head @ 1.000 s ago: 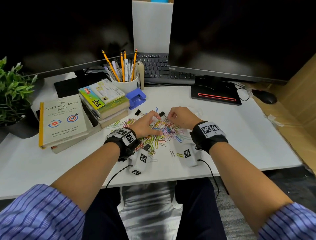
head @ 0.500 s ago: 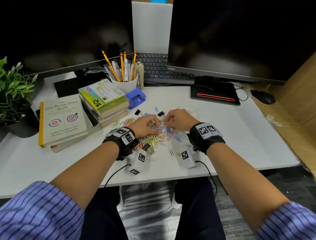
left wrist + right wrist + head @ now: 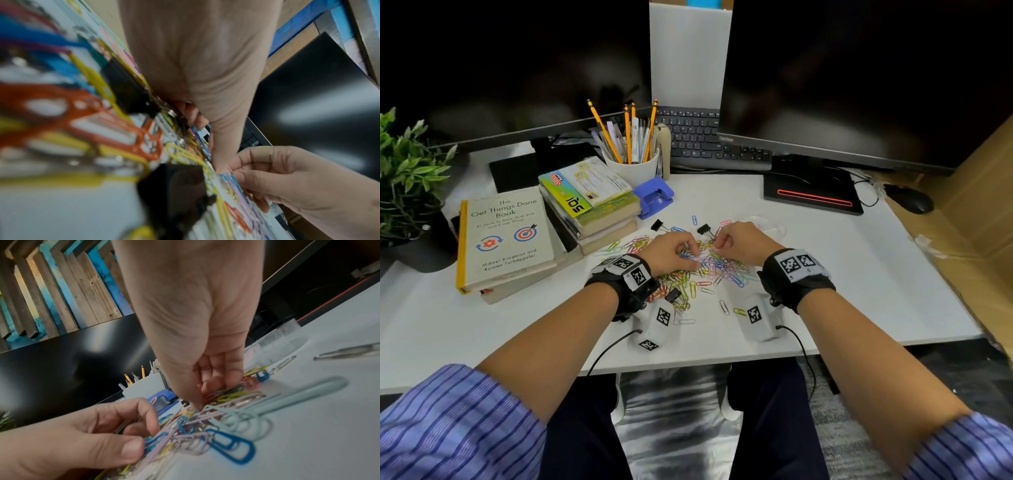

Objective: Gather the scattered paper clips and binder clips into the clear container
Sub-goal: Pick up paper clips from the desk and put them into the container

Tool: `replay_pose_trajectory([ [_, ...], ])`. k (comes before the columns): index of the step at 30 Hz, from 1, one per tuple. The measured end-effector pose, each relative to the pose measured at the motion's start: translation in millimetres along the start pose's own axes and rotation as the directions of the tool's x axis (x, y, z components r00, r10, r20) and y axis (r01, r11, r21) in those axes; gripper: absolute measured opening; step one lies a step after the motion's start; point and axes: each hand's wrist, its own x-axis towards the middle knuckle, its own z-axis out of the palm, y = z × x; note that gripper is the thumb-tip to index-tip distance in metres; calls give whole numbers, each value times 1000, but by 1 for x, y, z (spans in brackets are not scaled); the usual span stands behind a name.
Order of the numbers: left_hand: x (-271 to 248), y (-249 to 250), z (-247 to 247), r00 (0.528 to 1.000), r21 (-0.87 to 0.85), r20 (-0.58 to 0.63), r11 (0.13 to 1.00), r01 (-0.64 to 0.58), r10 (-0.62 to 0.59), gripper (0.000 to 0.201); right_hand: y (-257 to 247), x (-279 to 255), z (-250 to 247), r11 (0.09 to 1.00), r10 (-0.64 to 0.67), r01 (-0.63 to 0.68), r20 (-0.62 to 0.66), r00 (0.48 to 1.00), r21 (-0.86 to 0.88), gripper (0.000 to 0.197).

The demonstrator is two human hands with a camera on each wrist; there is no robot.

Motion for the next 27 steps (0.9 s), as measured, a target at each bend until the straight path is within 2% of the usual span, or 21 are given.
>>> replay_pose_trajectory([
  [3,1,-1,0,1000,-27,13,1000,-14,14,12,-1,0,0,1000,-12,12,-23,1000,-11,18],
  [7,4,-5,1,999,-45,13,998,-31,32,15,1,-2,-7,986,73,-55,-114,991,157,13],
  [10,7,-10,-1,1000,-82,16,996,-24,26,24,4,-5,-12,923,112,-93,-28,993,374,4],
  [12,6,-7,-2,999,-82,29,996,-30,33,18,6,-6,-13,843,124,-120,26,992,524,6],
  [14,5,-5,-2,999,-47,46,999,-20,22,7,6,-8,-13,817,127,-125,37,991,563,10],
  [17,5,-6,-2,999,-26,53,1000,-11,12,14,4,-8,-10,806,135,-145,60,989,574,24],
  [19,5,-6,-2,998,-28,60,1000,-13,14,13,2,-7,-8,784,167,-176,71,983,596,26],
  [21,3,-5,-2,998,-13,64,1000,-14,15,14,2,-5,-7,659,221,-211,81,972,722,28],
  [23,4,-5,-2,998,6,59,1000,-17,16,10,3,-6,-11,430,291,-249,127,948,868,22],
  [24,4,-5,-2,998,10,59,1000,-16,15,8,5,-8,-14,352,302,-265,159,940,897,17],
  [25,4,-6,-2,998,16,62,1000,-16,15,11,7,-10,-16,340,291,-281,183,939,897,13],
  [26,5,-6,-2,998,18,64,1000,-16,15,15,9,-12,-18,435,275,-289,179,945,853,10],
  [27,5,-6,-2,998,19,65,1000,-7,6,18,10,-13,-19,617,251,-280,153,956,735,13],
])
